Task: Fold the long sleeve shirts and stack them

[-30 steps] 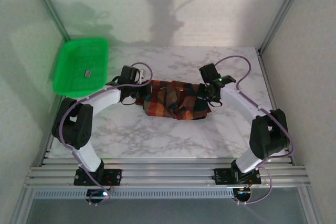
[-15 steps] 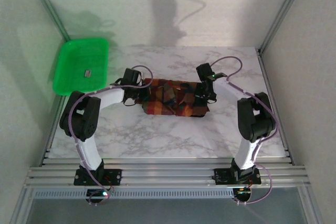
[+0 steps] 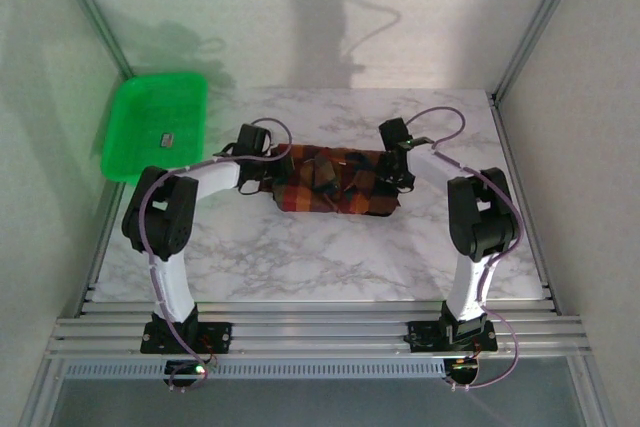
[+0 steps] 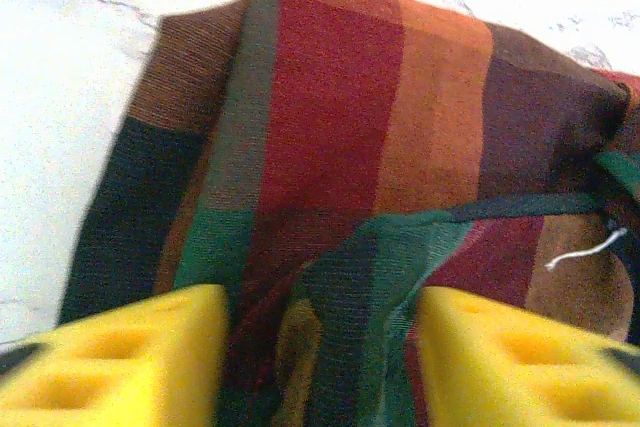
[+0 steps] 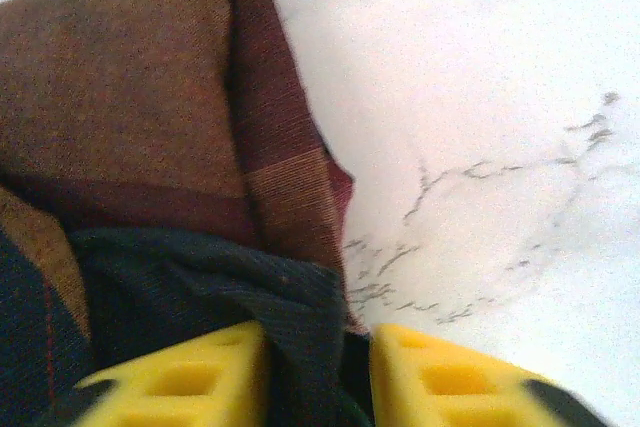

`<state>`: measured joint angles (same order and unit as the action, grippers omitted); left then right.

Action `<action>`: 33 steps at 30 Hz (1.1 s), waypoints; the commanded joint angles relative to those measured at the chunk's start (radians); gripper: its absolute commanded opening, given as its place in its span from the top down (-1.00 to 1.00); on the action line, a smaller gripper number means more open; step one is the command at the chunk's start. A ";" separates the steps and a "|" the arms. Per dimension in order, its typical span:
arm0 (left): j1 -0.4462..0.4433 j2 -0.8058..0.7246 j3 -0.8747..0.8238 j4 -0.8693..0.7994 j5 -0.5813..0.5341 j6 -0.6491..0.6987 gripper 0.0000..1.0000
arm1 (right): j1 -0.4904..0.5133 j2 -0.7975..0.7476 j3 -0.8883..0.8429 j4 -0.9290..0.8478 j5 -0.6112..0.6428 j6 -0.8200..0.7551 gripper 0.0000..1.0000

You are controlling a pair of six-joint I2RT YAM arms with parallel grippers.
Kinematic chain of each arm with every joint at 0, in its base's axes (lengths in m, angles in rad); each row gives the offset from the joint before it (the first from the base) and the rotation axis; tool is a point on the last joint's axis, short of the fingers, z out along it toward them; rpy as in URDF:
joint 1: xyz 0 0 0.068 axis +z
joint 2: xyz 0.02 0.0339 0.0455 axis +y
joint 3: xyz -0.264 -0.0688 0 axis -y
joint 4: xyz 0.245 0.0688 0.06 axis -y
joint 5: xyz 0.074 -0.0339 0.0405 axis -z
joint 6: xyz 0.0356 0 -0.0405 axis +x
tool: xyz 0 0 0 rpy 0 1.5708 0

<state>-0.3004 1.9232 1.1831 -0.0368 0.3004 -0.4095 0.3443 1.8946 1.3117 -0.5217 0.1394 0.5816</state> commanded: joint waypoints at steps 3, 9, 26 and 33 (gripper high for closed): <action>0.015 -0.177 0.034 -0.055 -0.081 -0.048 -0.54 | -0.030 -0.163 0.023 -0.073 0.064 0.011 -0.08; 0.035 -0.368 0.021 -0.103 -0.010 -0.100 -0.98 | -0.036 -0.345 -0.002 -0.153 -0.109 -0.039 -0.42; 0.265 -0.781 -0.596 0.305 -0.224 -0.103 -0.99 | -0.155 -0.808 -0.627 0.140 0.069 -0.017 -0.98; 0.267 -0.942 -0.842 0.601 -0.428 0.128 -0.99 | -0.170 -0.852 -0.796 0.559 0.230 -0.272 -0.98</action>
<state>-0.0372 1.0626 0.4309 0.3485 0.0116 -0.4198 0.1745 1.0824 0.5961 -0.2272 0.2581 0.4496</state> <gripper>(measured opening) 0.995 0.990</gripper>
